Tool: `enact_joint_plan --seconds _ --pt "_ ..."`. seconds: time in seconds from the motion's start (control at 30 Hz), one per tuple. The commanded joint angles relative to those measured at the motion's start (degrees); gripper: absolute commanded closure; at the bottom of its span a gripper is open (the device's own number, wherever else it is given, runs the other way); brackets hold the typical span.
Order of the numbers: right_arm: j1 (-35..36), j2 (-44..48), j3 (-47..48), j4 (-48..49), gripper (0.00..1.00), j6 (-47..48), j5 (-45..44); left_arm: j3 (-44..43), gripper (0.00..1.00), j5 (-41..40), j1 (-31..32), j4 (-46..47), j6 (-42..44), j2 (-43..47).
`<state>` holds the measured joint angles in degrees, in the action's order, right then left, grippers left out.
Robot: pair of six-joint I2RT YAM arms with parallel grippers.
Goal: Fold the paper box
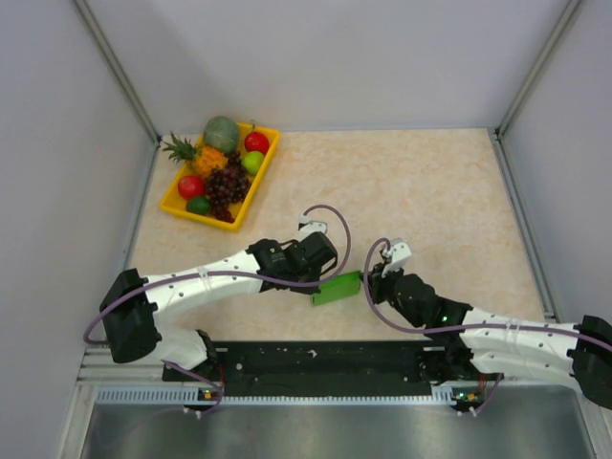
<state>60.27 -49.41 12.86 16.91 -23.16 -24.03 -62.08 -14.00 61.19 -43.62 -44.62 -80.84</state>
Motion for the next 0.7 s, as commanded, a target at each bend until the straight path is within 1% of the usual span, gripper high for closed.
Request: enact_joint_plan --seconds 0.0,0.13,0.2,0.23,0.27,0.3,0.33,0.47,0.63,0.67 --pt "2.13 -1.39 0.94 -0.83 1.00 -0.05 4.61 0.30 1.00 -0.24 0.25 10.22 -4.51 0.59" --pt "2.13 -2.80 1.55 -0.74 1.00 0.22 5.40 -0.32 1.00 3.44 -1.07 11.97 -3.20 0.42" --pt "2.13 -3.32 1.73 -0.74 1.00 0.39 5.49 0.47 1.00 7.57 -2.29 13.20 -2.93 1.20" --pt "2.13 -3.50 1.81 -0.65 1.00 0.31 5.75 1.00 1.00 9.58 -2.91 15.47 -2.49 1.56" --pt "2.13 -3.76 1.81 -0.65 1.00 0.39 5.66 1.44 1.00 13.69 -3.70 16.27 -1.62 2.43" --pt "2.13 -4.11 1.90 -0.56 1.00 0.39 5.75 2.05 1.00 13.74 -4.75 16.63 -1.70 2.87" --pt "2.13 -4.47 2.16 -0.56 1.00 0.39 5.75 2.14 1.00 15.56 -5.11 16.72 -1.61 3.40" --pt "2.13 -5.17 2.17 -0.03 1.00 0.39 6.19 3.20 1.00 17.25 -6.08 19.09 -0.91 5.07" --pt "2.13 -5.26 2.25 -0.21 1.00 0.39 6.10 3.90 1.00 16.99 -6.17 20.32 -0.99 4.55" --pt "2.13 -5.17 2.25 -0.21 1.00 0.31 6.10 3.90 1.00 16.47 -6.17 19.80 -2.21 4.03"
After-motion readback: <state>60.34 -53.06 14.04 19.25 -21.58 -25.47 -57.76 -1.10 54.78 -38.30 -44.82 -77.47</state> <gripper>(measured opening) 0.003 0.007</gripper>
